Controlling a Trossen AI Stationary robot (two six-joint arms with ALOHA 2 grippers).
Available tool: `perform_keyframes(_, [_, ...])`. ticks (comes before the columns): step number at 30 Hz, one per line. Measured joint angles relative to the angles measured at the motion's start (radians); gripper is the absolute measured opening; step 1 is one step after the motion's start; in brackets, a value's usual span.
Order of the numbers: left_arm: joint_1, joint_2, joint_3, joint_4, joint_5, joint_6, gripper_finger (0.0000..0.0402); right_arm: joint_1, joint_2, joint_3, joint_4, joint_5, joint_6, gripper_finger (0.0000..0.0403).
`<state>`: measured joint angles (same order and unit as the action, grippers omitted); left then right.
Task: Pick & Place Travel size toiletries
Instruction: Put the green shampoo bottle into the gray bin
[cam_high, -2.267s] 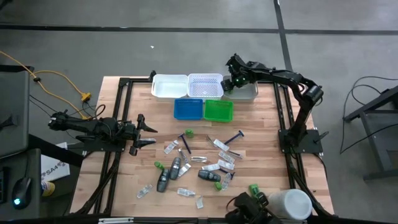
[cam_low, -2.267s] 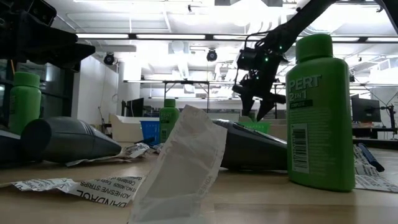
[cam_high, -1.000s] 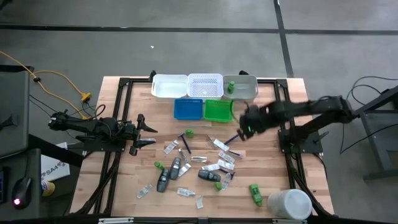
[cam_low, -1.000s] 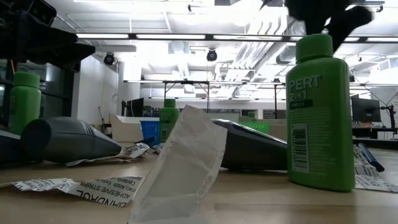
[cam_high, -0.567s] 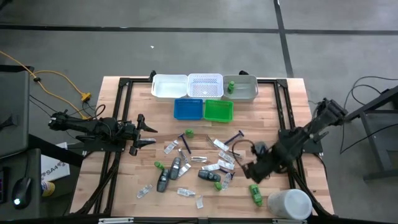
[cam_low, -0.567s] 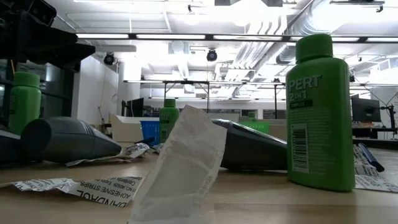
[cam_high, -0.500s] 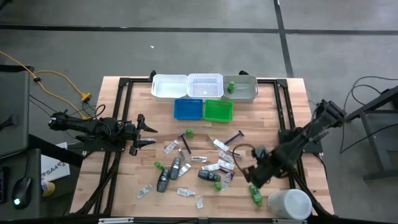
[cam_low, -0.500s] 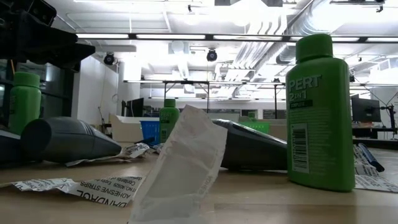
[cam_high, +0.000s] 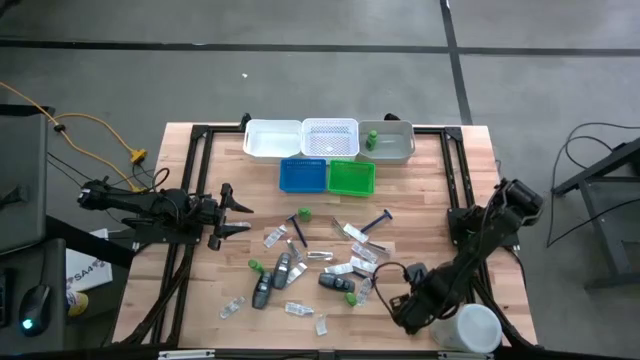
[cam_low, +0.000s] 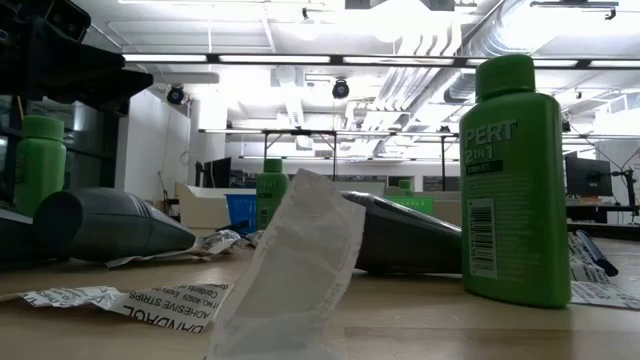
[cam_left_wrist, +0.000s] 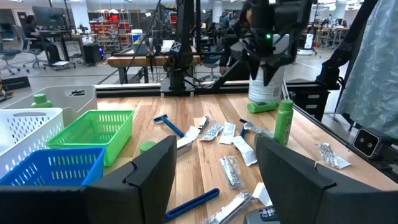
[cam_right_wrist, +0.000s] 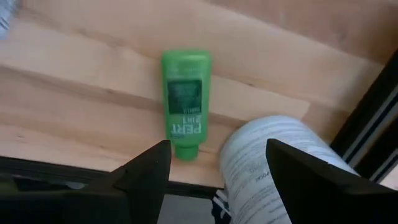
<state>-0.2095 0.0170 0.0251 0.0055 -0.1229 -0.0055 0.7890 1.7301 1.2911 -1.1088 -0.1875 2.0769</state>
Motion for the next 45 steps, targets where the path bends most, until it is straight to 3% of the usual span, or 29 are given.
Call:
perform_keyframes(13, [0.000, 0.000, 0.000, 0.000, 0.000, 0.000, 0.0220, 0.010, 0.122, 0.000, 0.147, 0.004, 0.048, 0.0256])
perform_keyframes(34, [0.000, 0.000, 0.000, 0.000, 0.000, 0.000, 0.0220, 0.009, 0.226, 0.000, 0.150, -0.045, 0.071, 0.0255])
perform_keyframes(45, [0.000, 0.000, 0.000, 0.000, 0.000, 0.000, 0.0220, 0.010, 0.226, 0.000, 0.159, -0.028, 0.069, 0.0179])
